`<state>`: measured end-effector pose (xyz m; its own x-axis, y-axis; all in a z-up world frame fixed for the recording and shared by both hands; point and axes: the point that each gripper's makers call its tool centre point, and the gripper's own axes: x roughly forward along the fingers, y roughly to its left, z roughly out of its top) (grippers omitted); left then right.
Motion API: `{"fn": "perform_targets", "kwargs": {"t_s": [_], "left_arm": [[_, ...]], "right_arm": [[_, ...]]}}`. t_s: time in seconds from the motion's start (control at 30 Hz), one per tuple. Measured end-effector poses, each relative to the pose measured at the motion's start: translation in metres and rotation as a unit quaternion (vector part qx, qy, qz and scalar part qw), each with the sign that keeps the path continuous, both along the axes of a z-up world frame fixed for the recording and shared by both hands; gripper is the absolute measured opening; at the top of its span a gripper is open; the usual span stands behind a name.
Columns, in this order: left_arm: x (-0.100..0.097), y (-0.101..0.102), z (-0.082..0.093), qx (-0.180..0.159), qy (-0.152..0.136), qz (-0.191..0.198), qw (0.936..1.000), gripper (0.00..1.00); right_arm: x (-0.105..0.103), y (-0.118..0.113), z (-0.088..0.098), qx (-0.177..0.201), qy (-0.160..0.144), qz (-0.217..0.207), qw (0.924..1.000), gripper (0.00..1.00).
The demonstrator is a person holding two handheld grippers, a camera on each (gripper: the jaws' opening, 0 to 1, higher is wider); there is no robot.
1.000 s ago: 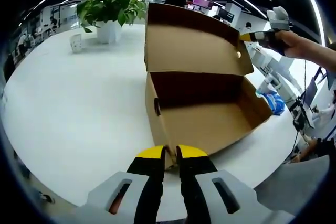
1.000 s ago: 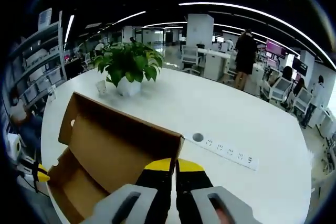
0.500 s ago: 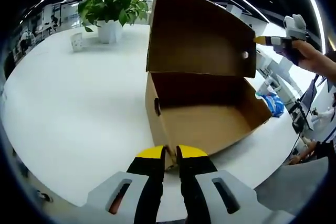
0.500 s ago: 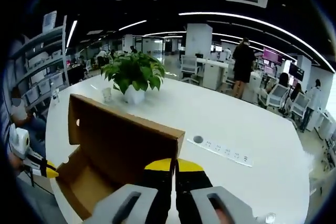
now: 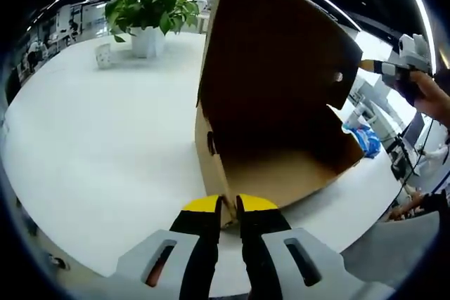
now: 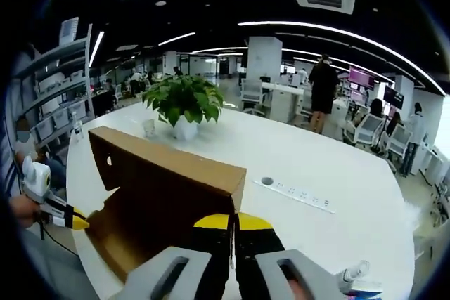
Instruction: Operate the shoe box by opening the lid, removing the specified soft item, and placing it in the target area until the item is outside and the box remains undamaged.
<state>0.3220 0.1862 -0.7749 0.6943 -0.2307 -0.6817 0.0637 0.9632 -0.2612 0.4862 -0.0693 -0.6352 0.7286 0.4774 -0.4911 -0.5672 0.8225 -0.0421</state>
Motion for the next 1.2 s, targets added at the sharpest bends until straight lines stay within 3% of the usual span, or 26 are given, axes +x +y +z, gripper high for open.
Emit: {"fn": "perform_targets", "kwargs": {"t_s": [0.33, 0.9, 1.07, 1.2], "left_arm": [[-0.001, 0.000, 0.000, -0.004, 0.001, 0.003, 1.0000, 0.08], [-0.002, -0.001, 0.001, -0.005, 0.003, 0.007, 1.0000, 0.08], [0.000, 0.004, 0.008, -0.006, -0.009, 0.020, 0.9997, 0.10], [0.003, 0.010, 0.015, -0.006, -0.026, 0.035, 0.9990, 0.11]], "right_arm": [[-0.035, -0.008, -0.010, 0.003, -0.001, -0.005, 1.0000, 0.00], [-0.072, -0.017, -0.038, 0.011, 0.018, -0.023, 0.9995, 0.00], [-0.073, -0.020, -0.047, 0.025, 0.024, -0.037, 0.9987, 0.00], [-0.078, -0.023, -0.055, 0.012, 0.025, -0.033, 0.9991, 0.00]]}}
